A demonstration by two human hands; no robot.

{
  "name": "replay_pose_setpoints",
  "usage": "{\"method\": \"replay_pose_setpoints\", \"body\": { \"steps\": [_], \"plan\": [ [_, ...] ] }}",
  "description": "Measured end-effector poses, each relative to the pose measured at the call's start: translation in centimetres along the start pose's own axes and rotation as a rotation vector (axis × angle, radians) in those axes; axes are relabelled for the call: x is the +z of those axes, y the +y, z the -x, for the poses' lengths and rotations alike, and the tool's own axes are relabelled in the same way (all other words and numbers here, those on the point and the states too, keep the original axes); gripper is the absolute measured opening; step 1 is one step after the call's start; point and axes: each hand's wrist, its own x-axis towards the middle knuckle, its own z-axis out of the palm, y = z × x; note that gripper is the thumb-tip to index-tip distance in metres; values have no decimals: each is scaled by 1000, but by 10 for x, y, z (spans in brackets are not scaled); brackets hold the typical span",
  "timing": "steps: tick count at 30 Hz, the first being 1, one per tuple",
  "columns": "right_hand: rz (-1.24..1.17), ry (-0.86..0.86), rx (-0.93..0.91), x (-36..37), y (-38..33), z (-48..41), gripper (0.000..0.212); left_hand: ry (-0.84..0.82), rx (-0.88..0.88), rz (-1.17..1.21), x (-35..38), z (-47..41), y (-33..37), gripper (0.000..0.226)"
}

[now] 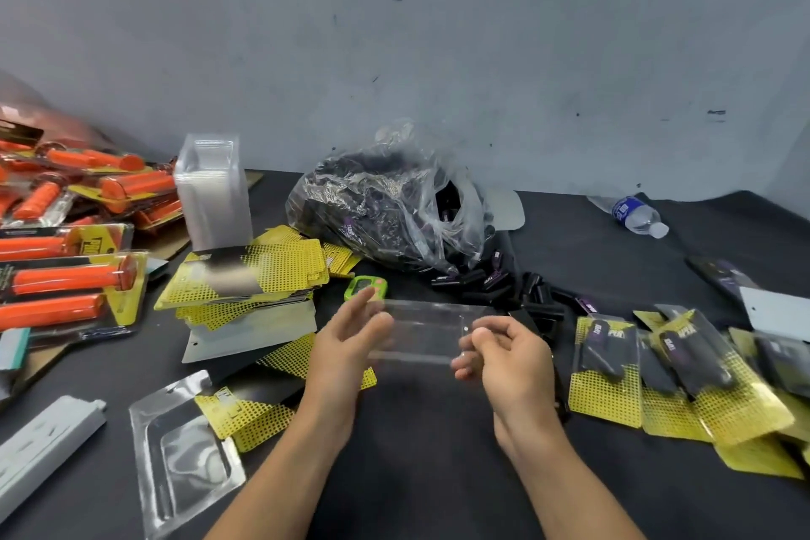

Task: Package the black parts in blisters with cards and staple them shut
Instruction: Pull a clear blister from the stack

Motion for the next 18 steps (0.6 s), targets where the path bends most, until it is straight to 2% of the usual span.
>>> {"method": "replay_pose_setpoints", "body": {
  "steps": [2, 6, 8, 12, 14, 15, 18],
  "plan": [
    [-138, 0, 115, 6, 2, 0, 16, -119, -110, 271, 0, 0, -6, 82],
    [-311, -109, 341, 11, 3, 4, 19, -238, -135, 495, -10, -6, -5, 88],
    [-264, -213, 372, 7, 1, 7, 21, -257, -169, 526, -12, -10, -5, 82],
    [-88, -561, 424, -2, -12, 9, 20, -192, -272, 472, -15, -14, -8, 57],
    [151, -632, 330, -4, -21, 6, 15, -184, -322, 520, -18, -15, -7, 63],
    [287, -586, 215, -4, -25, 0, 18, -185, -336, 553, -18, -16, -6, 66],
    [812, -209, -287, 0, -44, -37, 16, -202, -367, 596, -14, -16, -4, 51]
  ]
}}
